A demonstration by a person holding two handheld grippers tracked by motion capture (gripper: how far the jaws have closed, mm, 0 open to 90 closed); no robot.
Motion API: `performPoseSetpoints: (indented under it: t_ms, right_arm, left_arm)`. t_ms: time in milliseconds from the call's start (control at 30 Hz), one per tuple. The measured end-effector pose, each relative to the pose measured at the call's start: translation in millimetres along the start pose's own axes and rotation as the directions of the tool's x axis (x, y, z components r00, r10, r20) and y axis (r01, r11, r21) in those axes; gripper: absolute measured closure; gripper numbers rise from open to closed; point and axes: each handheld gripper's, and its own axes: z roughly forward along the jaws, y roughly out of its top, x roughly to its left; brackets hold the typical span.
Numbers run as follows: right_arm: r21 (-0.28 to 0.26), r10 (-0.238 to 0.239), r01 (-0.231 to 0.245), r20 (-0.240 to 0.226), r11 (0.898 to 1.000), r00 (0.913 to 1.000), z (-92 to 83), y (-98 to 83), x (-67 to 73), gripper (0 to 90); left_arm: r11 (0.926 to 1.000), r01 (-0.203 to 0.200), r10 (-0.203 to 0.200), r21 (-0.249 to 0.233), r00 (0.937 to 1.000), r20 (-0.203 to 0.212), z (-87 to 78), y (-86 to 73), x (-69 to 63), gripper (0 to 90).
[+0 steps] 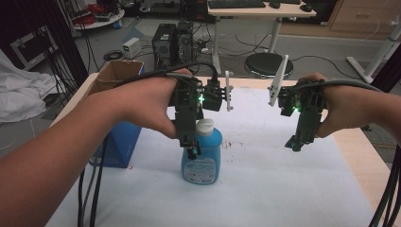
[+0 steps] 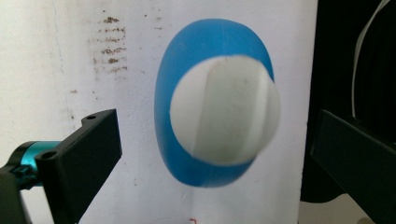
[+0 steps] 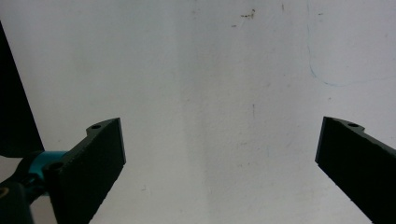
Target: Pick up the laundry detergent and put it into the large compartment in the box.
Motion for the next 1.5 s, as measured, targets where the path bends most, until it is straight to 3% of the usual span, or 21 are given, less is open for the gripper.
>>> performPoseSetpoints:
  t_ms: [333,433,700,1500]
  right_arm:
    - [0.000,0.002,-0.002,0.001,1.000,1.0000,1.3,0.2,-1.6,0.6]
    - [0.004,0.004,-0.004,-0.001,1.000,1.0000,1.8,0.6,-1.7,0.6]
    - [0.002,-0.001,0.001,0.001,1.000,1.0000,2.8,2.7,-1.6,0.6]
    - [0.006,0.000,-0.001,0.003,1.000,1.0000,4.3,2.2,-2.5,0.5]
  left_arm:
    - [0.9999,-0.006,0.006,0.015,1.0000,-0.005,18.6,3.5,-2.0,1.7]
    - [0.9996,-0.001,0.002,0.029,0.9996,-0.027,21.1,4.5,-2.2,1.7]
    - [0.9991,-0.007,0.009,0.042,0.9993,-0.037,26.6,7.1,-3.3,1.7]
    - [0.9982,-0.020,0.024,0.056,0.9977,-0.063,28.5,8.6,-1.1,13.9]
